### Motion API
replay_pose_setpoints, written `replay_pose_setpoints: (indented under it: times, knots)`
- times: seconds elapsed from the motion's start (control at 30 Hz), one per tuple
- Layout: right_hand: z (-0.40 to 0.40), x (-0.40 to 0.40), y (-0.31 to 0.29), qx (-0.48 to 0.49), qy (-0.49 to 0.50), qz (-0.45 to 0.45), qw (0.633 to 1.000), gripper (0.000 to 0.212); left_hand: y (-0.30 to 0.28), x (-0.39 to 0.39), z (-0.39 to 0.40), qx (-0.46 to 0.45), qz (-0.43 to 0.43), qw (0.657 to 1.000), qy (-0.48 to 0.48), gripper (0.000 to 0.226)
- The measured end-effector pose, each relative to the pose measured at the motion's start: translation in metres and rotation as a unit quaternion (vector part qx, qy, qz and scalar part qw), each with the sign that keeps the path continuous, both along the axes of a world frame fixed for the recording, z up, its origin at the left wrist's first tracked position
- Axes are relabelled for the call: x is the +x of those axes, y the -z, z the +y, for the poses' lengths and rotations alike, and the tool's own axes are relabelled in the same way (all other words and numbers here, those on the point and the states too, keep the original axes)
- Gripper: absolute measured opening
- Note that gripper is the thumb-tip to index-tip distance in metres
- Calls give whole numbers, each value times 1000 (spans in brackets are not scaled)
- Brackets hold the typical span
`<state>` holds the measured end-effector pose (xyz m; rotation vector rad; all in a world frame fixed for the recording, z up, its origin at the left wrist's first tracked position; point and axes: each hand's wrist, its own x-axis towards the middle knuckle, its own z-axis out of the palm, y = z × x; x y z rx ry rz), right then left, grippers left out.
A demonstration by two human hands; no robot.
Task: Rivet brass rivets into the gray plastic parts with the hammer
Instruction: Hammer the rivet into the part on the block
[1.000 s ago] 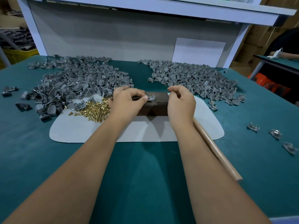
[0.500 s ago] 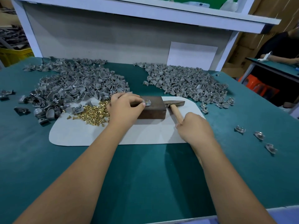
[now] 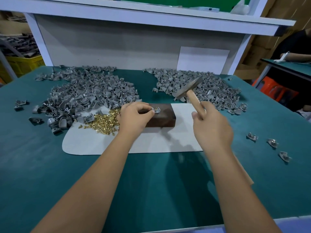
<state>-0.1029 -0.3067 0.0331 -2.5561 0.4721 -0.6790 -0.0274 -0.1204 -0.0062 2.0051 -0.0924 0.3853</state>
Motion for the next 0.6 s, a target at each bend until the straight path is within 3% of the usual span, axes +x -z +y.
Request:
replay_pose_setpoints:
  times: [0.13, 0.37, 0.5, 0.6]
  knots:
    - [6, -10, -3, -38, -47, 18, 998, 41, 2, 1, 0, 11, -12, 1000, -9, 17]
    - [20, -11, -10, -135, -45, -41, 989, 45, 3, 2, 2, 2, 6, 1000, 5, 26]
    - [20, -7, -9, -190, -76, 45, 978, 46, 1, 2, 1, 18, 10, 1000, -1, 32]
    - [18, -6, -16, -161, -43, -24, 986, 45, 3, 3, 1, 3, 16, 1000, -4, 31]
